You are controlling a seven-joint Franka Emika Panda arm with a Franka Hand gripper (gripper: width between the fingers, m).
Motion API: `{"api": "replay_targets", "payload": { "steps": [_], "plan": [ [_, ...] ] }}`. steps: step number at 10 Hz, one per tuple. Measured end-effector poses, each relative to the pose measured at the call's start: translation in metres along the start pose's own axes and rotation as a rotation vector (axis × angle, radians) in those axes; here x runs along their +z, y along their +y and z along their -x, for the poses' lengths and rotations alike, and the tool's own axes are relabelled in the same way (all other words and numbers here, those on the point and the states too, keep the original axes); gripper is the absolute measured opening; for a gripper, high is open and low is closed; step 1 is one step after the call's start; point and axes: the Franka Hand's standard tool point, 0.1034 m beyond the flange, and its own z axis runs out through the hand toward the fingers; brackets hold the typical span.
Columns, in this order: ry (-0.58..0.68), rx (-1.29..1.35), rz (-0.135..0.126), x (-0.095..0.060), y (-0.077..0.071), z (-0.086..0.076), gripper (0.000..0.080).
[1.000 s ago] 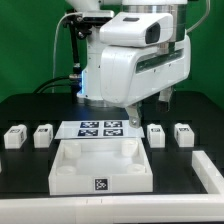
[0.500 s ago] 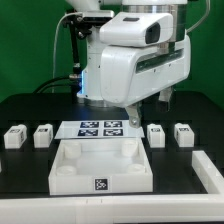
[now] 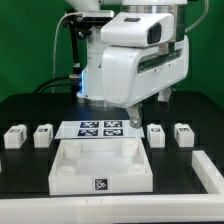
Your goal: Assemble one leg
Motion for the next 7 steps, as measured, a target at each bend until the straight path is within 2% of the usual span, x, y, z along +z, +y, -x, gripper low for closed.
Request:
{"api": "replay_targets", "payload": {
  "steps": [2,4,5,7],
  "plan": [
    [0.0,-0.216,0.005,0.009,-0.031,0.034,0.065],
    [-0.005,-0.476,-0.009,0.025,-0.054,0.078,0.065],
    [-0.004,-0.537,-0.02,0.036,-0.061,0.093,0.065],
    [0.015,-0.593,-0.004,0.057,-0.064,0.11,0.065]
  ]
}}
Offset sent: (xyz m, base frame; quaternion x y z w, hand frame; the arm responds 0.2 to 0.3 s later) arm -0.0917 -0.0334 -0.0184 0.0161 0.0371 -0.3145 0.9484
